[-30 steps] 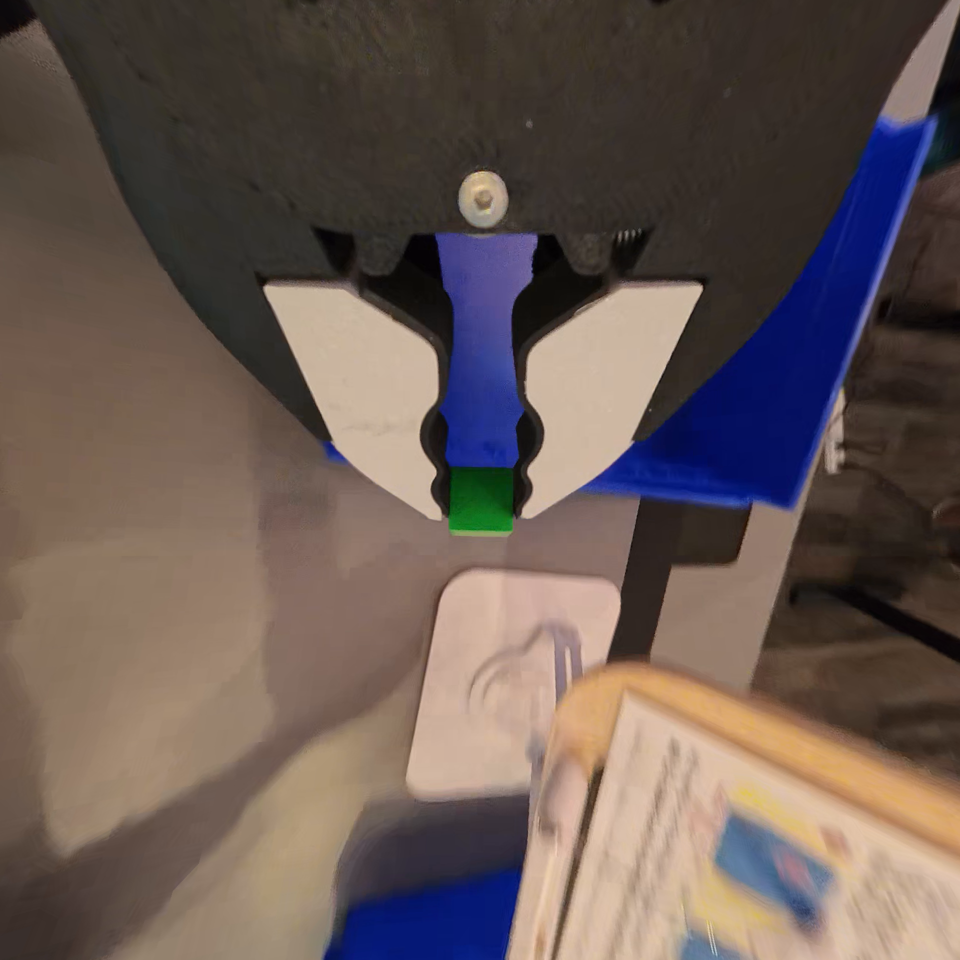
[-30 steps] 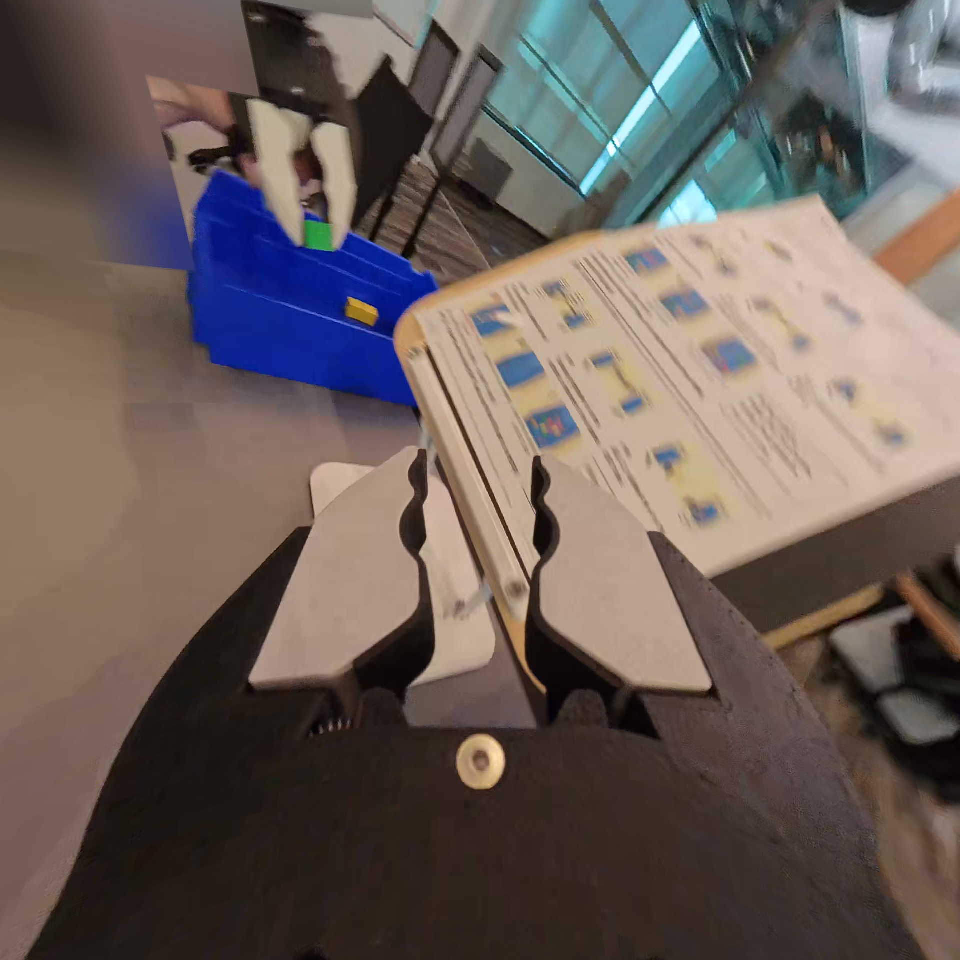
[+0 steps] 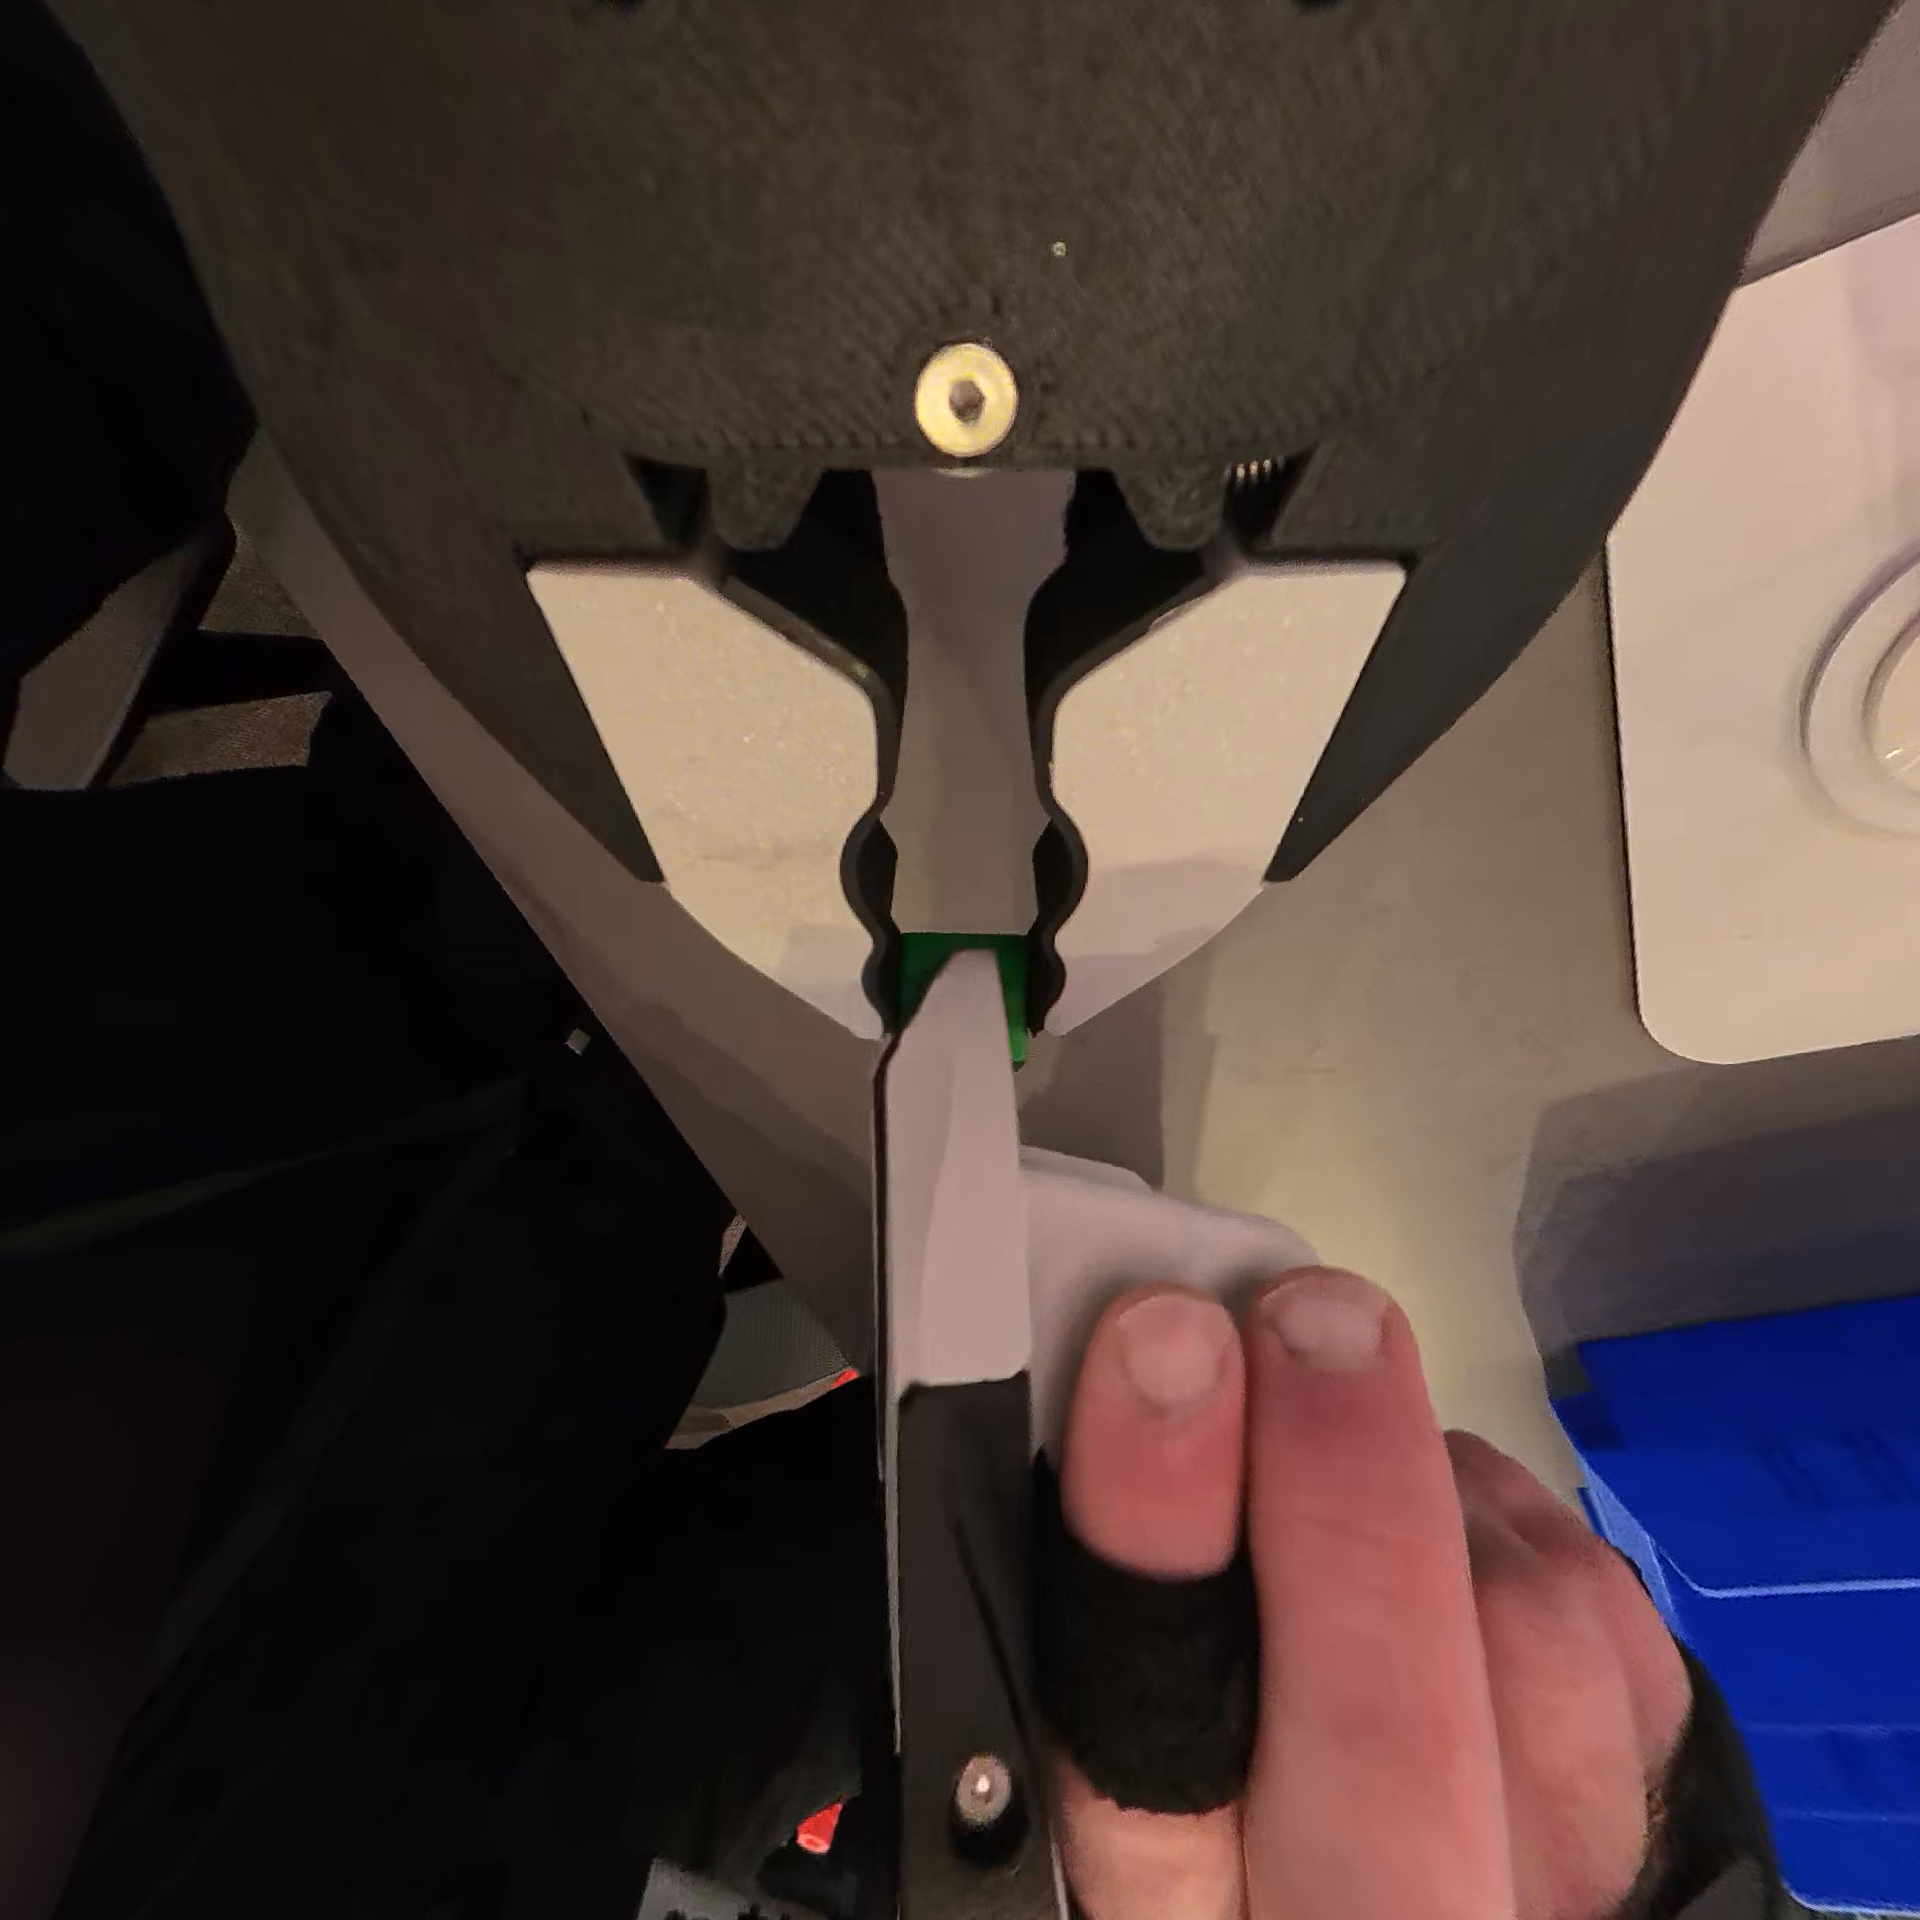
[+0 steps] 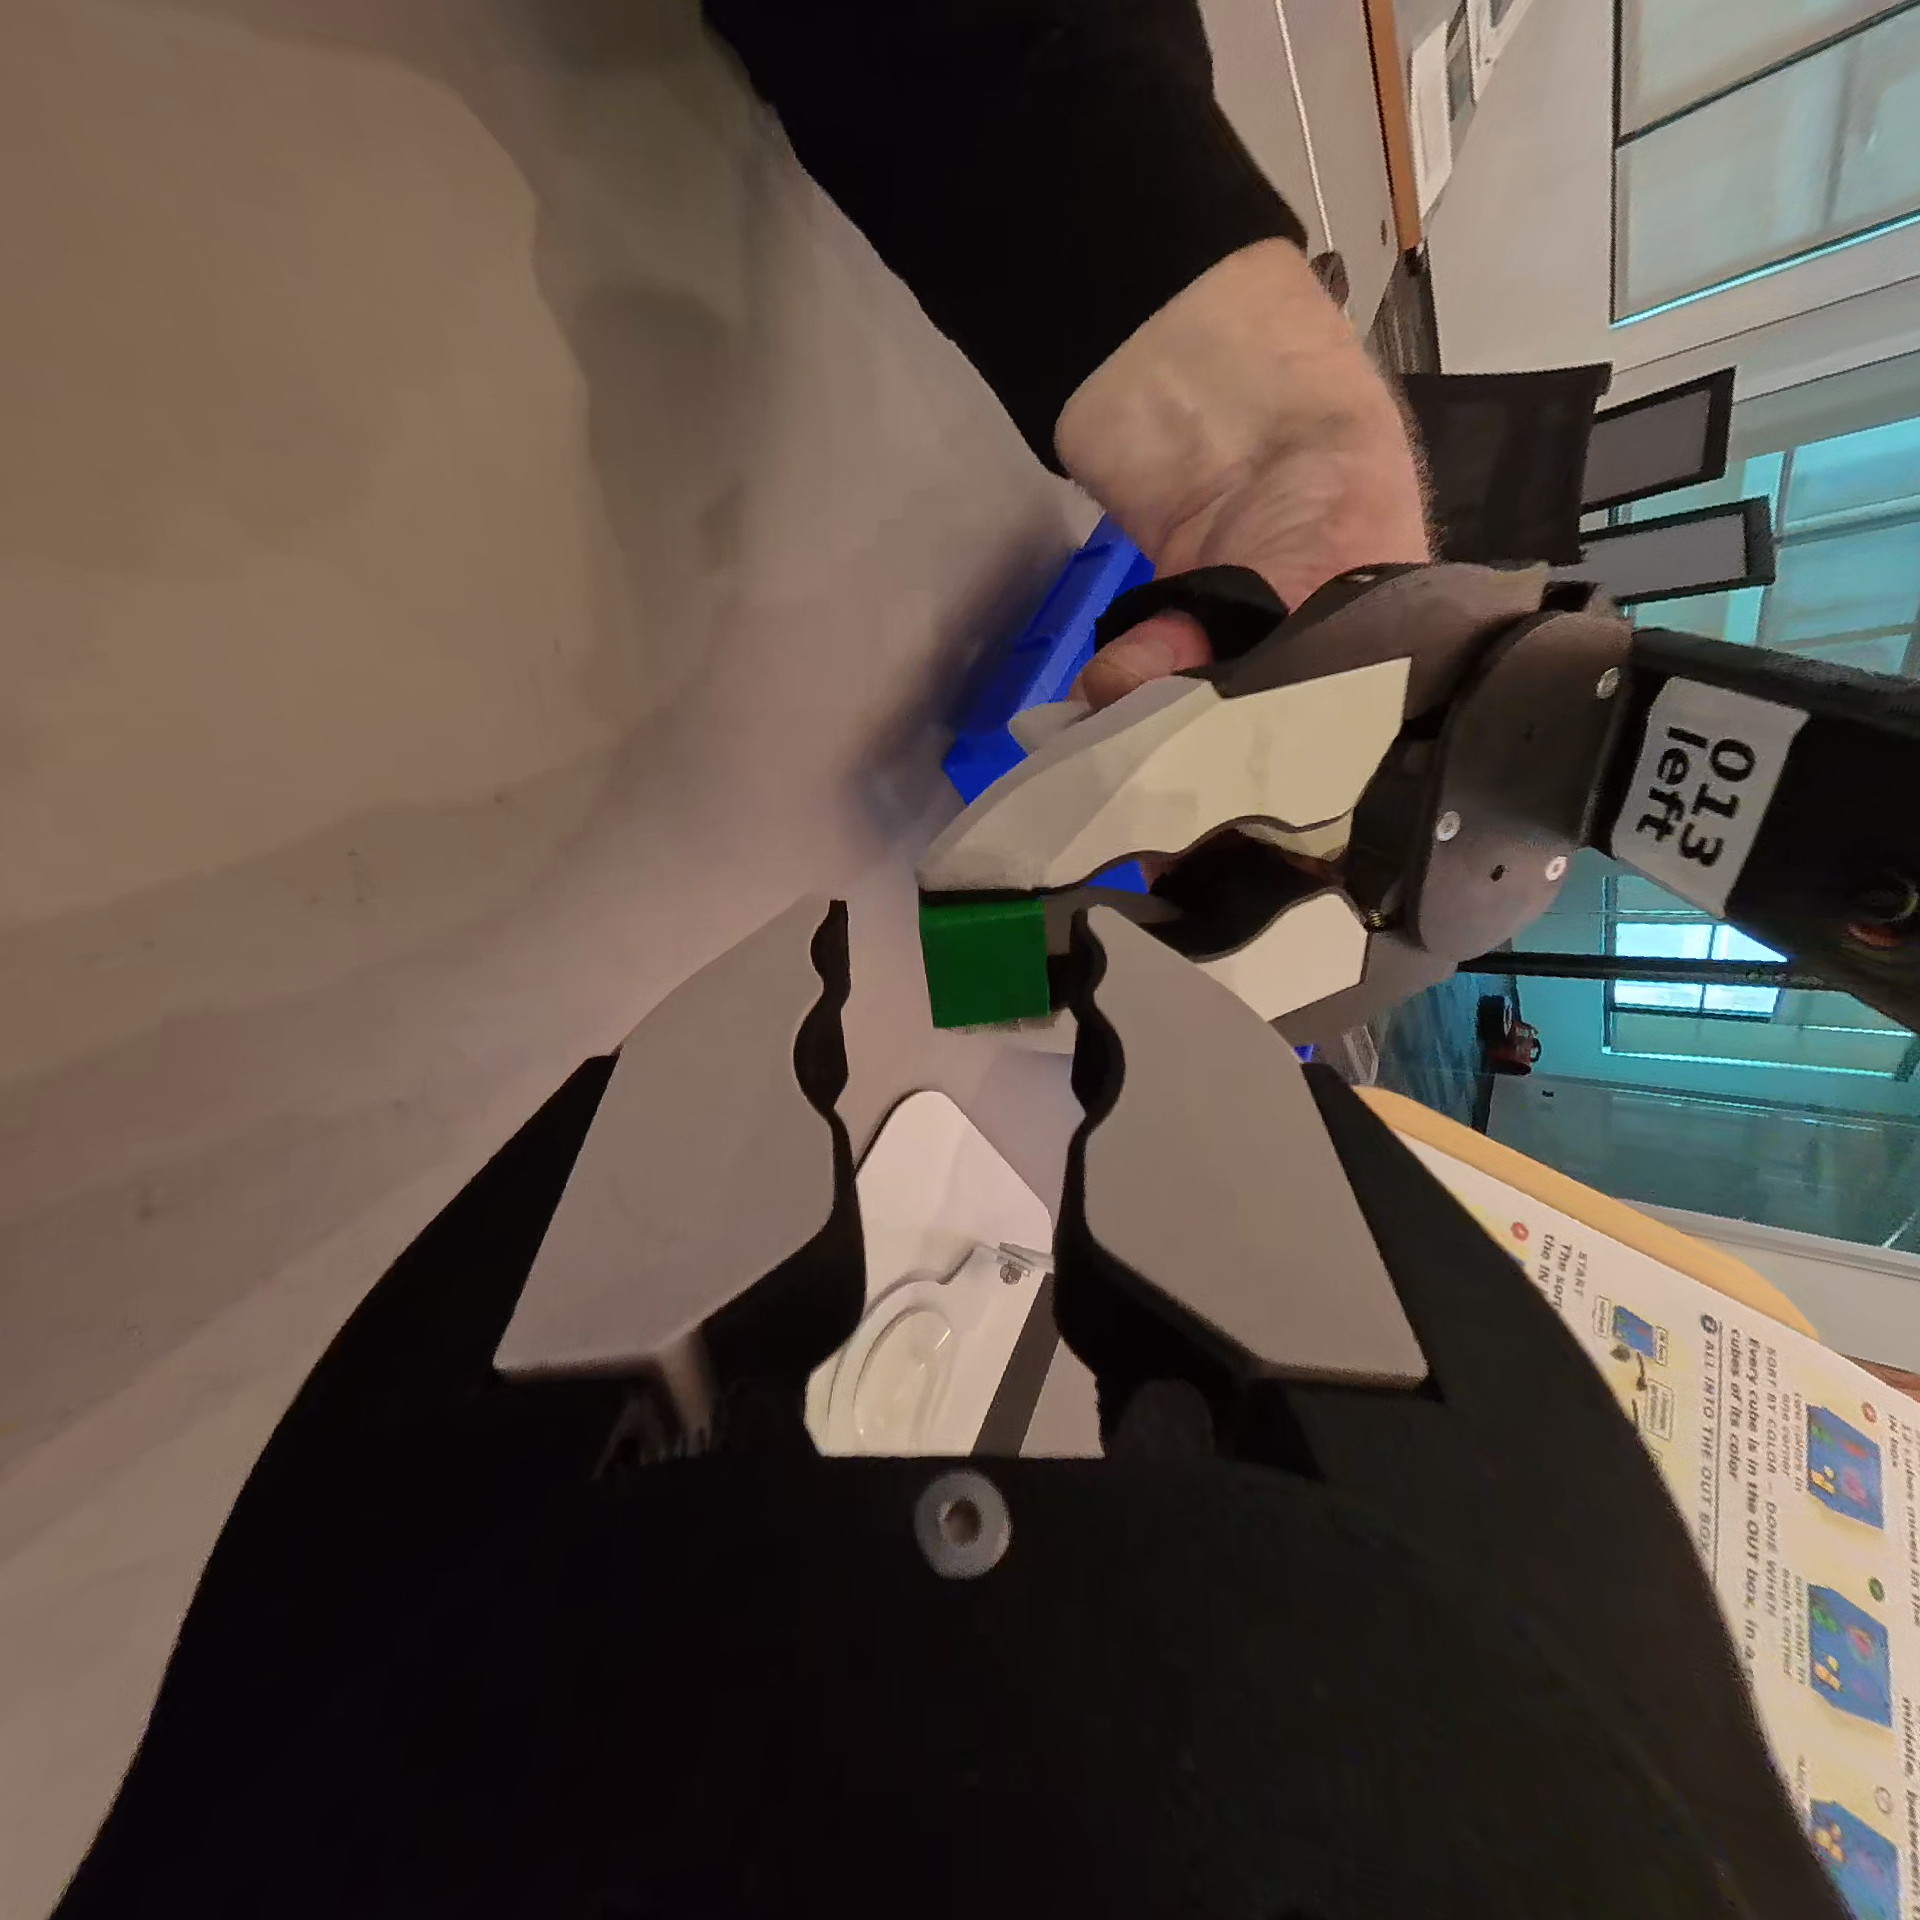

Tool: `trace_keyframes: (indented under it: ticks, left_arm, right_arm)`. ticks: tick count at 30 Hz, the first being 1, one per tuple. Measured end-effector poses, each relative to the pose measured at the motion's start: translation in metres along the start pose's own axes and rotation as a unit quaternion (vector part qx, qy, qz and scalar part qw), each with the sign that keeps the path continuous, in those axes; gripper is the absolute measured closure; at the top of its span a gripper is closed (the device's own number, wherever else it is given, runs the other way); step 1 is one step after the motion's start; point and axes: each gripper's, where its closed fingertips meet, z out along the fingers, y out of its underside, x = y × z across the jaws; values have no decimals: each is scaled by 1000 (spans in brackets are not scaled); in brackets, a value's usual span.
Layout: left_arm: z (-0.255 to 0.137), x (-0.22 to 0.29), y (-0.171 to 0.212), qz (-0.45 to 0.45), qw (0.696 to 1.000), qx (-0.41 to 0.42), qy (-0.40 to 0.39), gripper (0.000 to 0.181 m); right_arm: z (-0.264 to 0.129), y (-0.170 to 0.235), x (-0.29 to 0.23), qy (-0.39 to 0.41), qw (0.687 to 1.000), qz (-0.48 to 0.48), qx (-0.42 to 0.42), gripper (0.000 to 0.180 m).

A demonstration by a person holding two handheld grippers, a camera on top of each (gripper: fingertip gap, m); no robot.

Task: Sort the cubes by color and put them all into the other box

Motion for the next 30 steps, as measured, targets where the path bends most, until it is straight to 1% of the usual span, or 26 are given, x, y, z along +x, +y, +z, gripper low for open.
trace_keyframes:
  ticks: [8,17,18,19,22,24,25,27,29,30]
  left_arm:
    - [7,3,1,-2,1000,-5,12,159]
    - [9,5,1,-5,1000,1,25,159]
    - [9,4,3,-6,1000,-6,23,152]
    - [9,2,3,-7,1000,-8,12,134]
    - [0,-2,-5,-2,1000,9,-15,120]
    - [-10,-8,-6,8,999,3,-51,118]
    - [-16,-10,-6,13,998,0,-69,124]
    - [-33,-14,-11,29,994,13,-104,150]
    - [-52,-20,-17,40,988,28,-149,181]
    - [-61,-22,-20,50,983,35,-171,181]
  right_arm:
    - [1,-1,-4,-10,1000,-4,3,157]
    - [1,-2,-4,-9,1000,-8,-2,157]
    - [1,-1,-2,-4,1000,-7,-4,157]
    - [0,-1,1,4,1000,-8,-3,157]
    - [-5,3,7,18,1000,-6,-6,157]
    - [-14,6,13,29,1000,4,-7,157]
    - [-21,10,18,39,999,9,-10,157]
    - [-40,23,31,69,997,28,-20,158]
    - [-65,42,46,104,993,56,-30,158]
    - [-78,55,50,119,989,74,-37,157]
